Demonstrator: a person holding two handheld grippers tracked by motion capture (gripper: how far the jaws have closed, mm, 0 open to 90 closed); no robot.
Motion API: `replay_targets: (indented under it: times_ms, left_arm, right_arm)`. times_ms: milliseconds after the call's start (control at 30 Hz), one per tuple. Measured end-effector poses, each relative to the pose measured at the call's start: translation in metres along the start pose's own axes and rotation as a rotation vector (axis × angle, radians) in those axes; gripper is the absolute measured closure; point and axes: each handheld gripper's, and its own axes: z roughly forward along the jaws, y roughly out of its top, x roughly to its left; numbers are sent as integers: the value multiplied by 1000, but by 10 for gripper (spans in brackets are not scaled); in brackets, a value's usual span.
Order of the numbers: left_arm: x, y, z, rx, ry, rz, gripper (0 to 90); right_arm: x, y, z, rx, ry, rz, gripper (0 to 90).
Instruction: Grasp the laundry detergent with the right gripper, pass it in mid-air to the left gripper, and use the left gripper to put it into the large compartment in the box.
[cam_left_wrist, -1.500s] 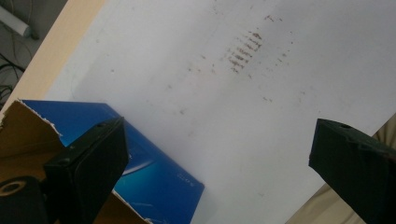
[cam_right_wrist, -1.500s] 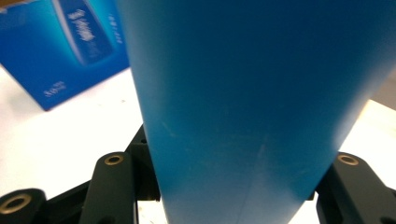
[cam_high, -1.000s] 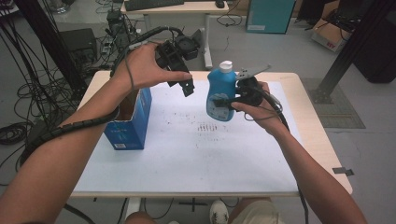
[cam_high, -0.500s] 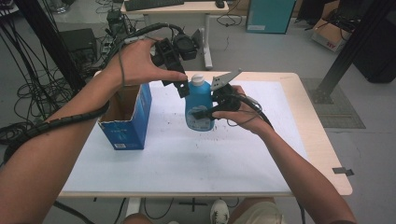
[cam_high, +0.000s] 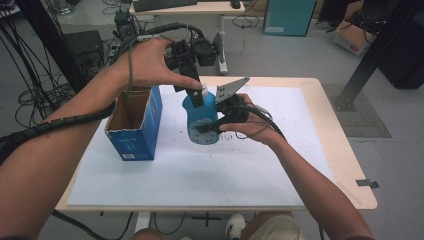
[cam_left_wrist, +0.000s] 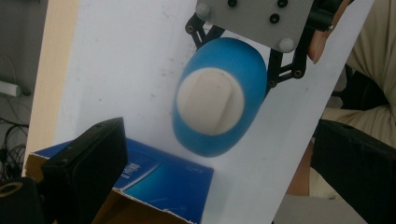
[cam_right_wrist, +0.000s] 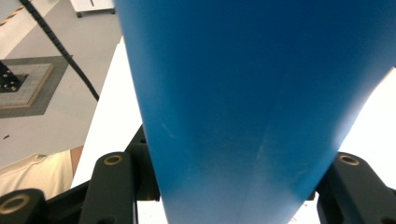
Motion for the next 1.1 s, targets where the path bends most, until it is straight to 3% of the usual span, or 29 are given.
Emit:
replay_targets:
  times_ms: [133, 167, 200, 267, 300, 333, 433, 467, 567, 600, 633, 667, 733, 1100]
  left_arm:
    - [-2, 0, 4, 4, -15, 4, 43]
    - [-4, 0, 6, -14, -25, -19, 44]
    - [-3, 0, 7, 8, -21, 7, 44]
    - [-4, -1, 9, 16, -23, 8, 45]
    - [-6, -1, 11, 0, -31, -25, 45]
    - [-4, -1, 11, 27, -22, 3, 45]
    - [-7, -2, 12, 2, -36, -20, 45]
    - [-6, -2, 12, 21, -35, 9, 46]
    - [-8, -1, 12, 25, -39, 16, 45]
    - [-9, -1, 13, 23, -33, 16, 45]
    - [-11, -1, 14, 2, -40, -10, 45]
    - [-10, -1, 13, 21, -37, 21, 44]
    - [-11, 0, 13, 26, -42, 35, 45]
    - [-12, 1, 19, 35, -62, 37, 45]
  right_arm:
    - [4, 2, 3, 8, 14, -16, 435]
    - [4, 2, 4, 8, 15, -20, 435]
    - [5, 3, 5, 7, 17, -22, 435]
    - [5, 3, 6, 4, 21, -26, 435]
    - [6, 4, 8, 2, 26, -32, 435]
    - [6, 5, 9, 1, 30, -34, 435]
    - [9, 6, 11, -5, 40, -34, 435]
    - [10, 7, 12, -5, 42, -37, 435]
    - [12, 8, 13, -7, 43, -42, 435]
    - [12, 8, 12, -8, 43, -41, 435]
    - [12, 8, 12, -11, 45, -41, 435]
    - [12, 9, 11, -18, 44, -47, 435]
    - [13, 9, 10, -20, 43, -49, 435]
    - [20, 17, 6, -29, 37, -88, 435]
